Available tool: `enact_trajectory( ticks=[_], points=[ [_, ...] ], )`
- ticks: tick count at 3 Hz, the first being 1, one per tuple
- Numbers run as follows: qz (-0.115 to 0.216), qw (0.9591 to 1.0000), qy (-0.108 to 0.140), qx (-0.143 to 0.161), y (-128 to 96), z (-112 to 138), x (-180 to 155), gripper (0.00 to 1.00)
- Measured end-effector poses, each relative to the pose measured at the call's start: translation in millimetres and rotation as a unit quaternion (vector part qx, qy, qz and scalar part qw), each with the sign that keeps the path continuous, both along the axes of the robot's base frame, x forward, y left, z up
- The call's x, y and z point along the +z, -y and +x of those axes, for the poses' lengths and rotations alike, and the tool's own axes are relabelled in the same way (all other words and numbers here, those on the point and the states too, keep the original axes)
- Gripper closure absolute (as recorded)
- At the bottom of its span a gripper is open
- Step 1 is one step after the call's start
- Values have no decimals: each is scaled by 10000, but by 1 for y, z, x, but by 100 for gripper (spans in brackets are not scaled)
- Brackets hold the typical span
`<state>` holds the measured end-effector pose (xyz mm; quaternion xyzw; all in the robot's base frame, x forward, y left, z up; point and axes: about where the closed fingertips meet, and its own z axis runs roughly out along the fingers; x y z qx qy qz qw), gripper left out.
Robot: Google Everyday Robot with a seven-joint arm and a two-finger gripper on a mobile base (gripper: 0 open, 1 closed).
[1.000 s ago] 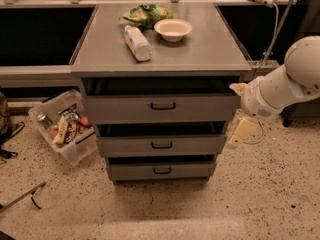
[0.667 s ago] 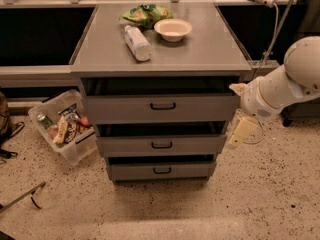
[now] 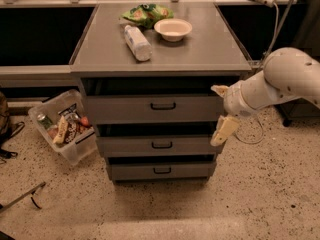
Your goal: Open top drawer
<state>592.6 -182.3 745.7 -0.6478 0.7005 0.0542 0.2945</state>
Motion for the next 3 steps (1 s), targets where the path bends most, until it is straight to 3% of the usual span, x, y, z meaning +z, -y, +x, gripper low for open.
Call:
enact_trajectory(
  ticks=[1, 2, 3],
  points=[
    [191, 9994, 7, 295, -15, 42, -31, 0],
    [224, 9990, 61, 393, -26, 78, -58, 0],
    [-5, 9996, 73, 262, -30, 100, -79, 0]
  ],
)
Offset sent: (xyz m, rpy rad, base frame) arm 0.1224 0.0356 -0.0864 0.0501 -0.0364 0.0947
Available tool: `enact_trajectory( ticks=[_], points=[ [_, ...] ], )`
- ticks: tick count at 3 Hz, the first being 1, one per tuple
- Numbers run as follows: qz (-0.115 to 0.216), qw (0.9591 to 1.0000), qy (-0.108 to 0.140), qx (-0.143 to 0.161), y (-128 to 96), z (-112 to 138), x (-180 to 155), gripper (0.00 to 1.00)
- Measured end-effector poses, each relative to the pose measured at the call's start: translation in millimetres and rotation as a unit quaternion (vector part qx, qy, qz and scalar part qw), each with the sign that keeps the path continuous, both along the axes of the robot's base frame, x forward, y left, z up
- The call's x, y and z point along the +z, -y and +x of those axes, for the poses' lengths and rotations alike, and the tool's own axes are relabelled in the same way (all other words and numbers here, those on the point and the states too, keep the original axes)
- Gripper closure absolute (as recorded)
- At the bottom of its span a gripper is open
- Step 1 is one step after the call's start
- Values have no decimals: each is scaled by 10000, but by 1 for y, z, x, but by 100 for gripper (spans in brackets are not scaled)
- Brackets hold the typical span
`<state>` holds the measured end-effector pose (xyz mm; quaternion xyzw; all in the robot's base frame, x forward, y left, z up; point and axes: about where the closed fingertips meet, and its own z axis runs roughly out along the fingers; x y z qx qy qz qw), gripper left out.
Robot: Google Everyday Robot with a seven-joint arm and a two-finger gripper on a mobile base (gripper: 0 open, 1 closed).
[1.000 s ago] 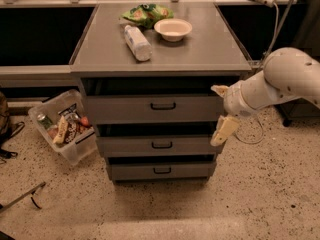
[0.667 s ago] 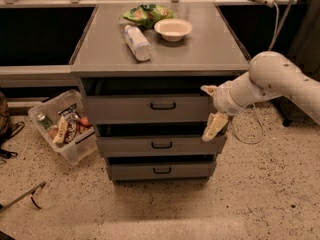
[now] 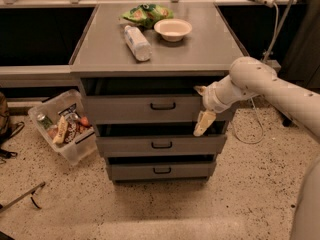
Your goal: Open top drawer
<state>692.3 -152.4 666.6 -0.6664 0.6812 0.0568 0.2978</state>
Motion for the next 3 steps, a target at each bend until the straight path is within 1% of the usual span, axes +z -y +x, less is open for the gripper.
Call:
enact_trajectory(
  ticks=[1, 2, 3],
  points=[
    [-78, 9993, -354, 62, -5, 3, -17, 0],
    [109, 9942, -1009, 363, -8, -34, -2, 0],
    [409, 9831, -1690, 576, -9, -75, 27, 0]
  ],
)
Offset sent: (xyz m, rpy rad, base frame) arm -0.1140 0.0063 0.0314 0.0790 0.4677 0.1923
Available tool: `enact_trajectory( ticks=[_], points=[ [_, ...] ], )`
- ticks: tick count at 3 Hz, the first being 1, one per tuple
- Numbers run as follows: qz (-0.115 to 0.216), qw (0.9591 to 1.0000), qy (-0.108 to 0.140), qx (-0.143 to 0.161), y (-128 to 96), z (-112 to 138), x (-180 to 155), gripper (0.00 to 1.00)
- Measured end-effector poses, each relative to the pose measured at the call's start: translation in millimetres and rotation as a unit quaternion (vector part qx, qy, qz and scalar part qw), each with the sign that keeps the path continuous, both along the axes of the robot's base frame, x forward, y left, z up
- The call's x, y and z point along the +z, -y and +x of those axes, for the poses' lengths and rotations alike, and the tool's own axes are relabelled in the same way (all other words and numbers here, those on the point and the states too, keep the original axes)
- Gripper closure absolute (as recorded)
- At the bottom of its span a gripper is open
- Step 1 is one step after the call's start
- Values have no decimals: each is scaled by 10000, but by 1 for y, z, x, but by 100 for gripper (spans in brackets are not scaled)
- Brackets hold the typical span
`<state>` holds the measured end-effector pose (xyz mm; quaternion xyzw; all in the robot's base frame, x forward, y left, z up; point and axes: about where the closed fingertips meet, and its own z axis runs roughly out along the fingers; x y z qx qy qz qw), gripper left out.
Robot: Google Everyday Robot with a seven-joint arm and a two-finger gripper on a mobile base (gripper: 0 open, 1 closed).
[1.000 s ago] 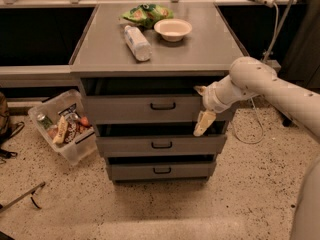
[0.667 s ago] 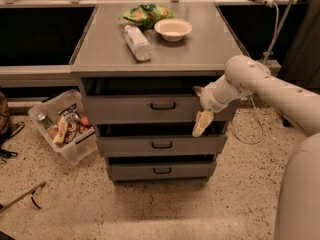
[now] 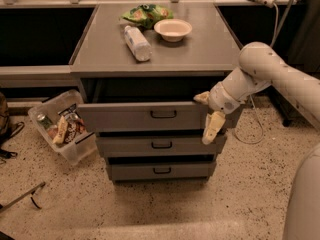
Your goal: Open top drawer
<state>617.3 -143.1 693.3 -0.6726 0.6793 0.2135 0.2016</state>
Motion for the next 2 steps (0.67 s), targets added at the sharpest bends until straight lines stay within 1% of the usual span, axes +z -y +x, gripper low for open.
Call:
enact_trajectory(
  ticks=[1, 2],
  points=[
    [1, 9991, -347, 236, -1, -21, 0, 0],
    [0, 9991, -346, 236, -1, -21, 0, 0]
  ],
)
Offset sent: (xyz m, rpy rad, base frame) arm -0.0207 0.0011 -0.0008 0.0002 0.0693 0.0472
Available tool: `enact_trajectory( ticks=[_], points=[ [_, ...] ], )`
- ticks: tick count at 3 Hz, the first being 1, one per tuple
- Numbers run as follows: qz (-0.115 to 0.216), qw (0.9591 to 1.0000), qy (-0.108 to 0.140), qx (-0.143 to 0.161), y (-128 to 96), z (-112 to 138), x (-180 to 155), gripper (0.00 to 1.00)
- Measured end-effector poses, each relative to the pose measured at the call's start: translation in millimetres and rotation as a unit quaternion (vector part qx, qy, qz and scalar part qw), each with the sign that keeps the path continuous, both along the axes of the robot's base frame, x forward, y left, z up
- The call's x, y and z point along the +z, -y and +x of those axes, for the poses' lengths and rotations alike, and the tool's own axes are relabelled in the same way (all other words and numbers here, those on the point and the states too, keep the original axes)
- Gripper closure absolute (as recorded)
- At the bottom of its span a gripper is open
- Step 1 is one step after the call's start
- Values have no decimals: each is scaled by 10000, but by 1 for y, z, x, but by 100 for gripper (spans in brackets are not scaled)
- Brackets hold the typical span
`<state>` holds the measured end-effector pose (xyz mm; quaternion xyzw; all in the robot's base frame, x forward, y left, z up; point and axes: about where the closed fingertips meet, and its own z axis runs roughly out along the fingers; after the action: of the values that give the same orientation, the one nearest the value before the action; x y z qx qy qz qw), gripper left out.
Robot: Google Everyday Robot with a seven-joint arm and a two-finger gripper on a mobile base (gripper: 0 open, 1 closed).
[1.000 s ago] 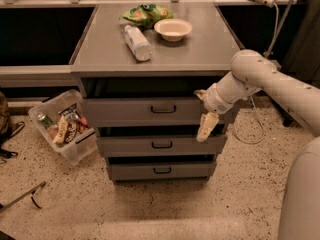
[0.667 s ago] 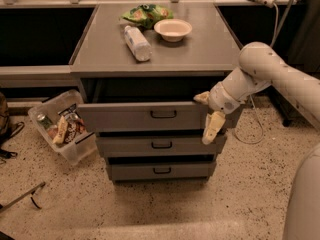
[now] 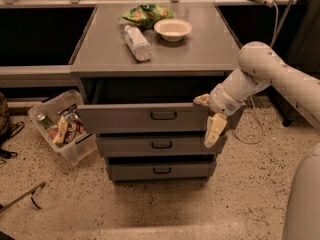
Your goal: Open top drawer
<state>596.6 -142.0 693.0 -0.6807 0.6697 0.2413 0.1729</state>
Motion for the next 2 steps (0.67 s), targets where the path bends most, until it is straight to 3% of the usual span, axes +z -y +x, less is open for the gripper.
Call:
enact_trajectory(
  ticks=[1, 2],
  points=[
    [-13, 10000, 22, 3, -1, 1, 3, 0],
    [-239, 9988, 432, 34, -16, 18, 4, 0]
  ],
)
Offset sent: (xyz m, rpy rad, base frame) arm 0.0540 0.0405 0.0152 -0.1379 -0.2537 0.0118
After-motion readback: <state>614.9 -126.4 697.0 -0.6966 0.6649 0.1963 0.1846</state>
